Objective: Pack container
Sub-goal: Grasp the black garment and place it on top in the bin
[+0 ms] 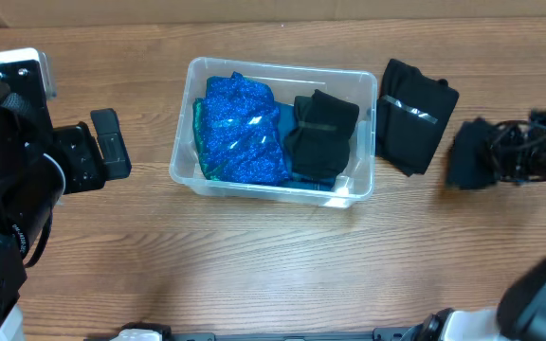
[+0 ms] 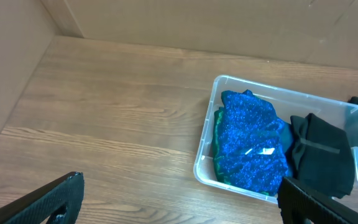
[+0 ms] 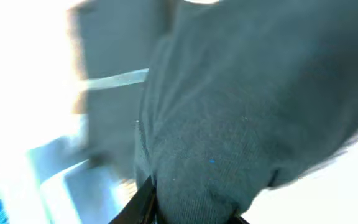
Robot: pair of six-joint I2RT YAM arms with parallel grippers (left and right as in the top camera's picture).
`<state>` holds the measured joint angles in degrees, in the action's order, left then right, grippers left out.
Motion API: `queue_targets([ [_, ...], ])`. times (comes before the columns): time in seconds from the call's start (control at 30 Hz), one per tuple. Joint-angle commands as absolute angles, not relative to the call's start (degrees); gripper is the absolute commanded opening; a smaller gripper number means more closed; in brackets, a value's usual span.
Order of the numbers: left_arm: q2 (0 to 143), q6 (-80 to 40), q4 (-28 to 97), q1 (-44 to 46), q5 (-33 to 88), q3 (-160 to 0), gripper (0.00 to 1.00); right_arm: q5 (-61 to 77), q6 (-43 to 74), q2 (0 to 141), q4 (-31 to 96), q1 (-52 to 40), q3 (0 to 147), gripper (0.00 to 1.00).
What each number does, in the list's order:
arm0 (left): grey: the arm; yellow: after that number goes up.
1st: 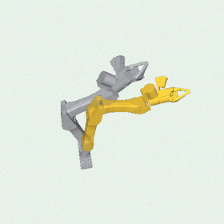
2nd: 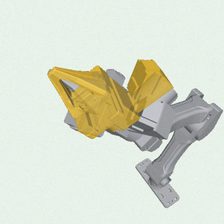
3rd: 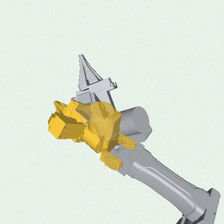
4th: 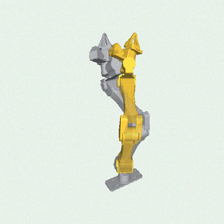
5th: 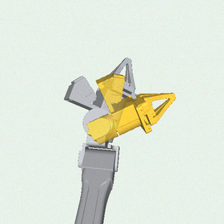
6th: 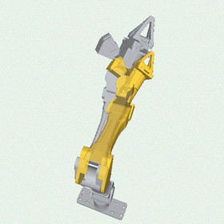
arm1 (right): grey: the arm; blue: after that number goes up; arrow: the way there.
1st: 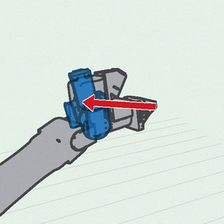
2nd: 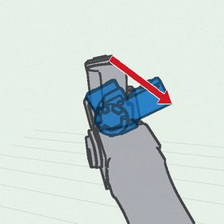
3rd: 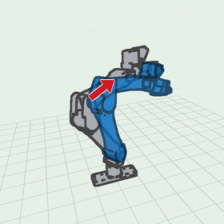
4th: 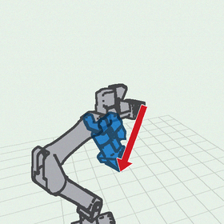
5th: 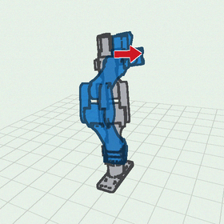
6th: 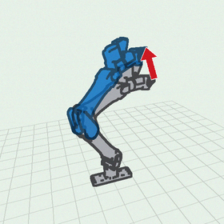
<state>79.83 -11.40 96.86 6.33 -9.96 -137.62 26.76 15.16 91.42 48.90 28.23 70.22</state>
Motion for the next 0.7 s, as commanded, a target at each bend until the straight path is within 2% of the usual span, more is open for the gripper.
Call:
queue_targets([
  [0.0,79.48,-10.26,96.77,6.02,-10.94,-137.75,1.00,34.13,15.53,79.00,49.65,21.34,72.77,0.18],
  [0.17,79.48,-10.26,96.77,6.02,-10.94,-137.75,1.00,37.17,21.54,73.56,49.19,10.61,72.77,0.18],
  [0.27,79.48,-10.26,96.77,6.02,-10.92,-137.75,1.00,34.92,28.86,74.37,46.96,0.99,72.34,0.18],
  [0.43,79.48,-10.26,96.77,6.02,-10.92,-137.75,1.00,27.40,39.86,78.52,36.25,-12.56,71.59,0.18],
  [0.67,79.48,-10.26,96.77,6.02,-10.94,-137.75,1.00,21.10,49.04,86.67,22.76,-23.18,71.59,0.19],
])
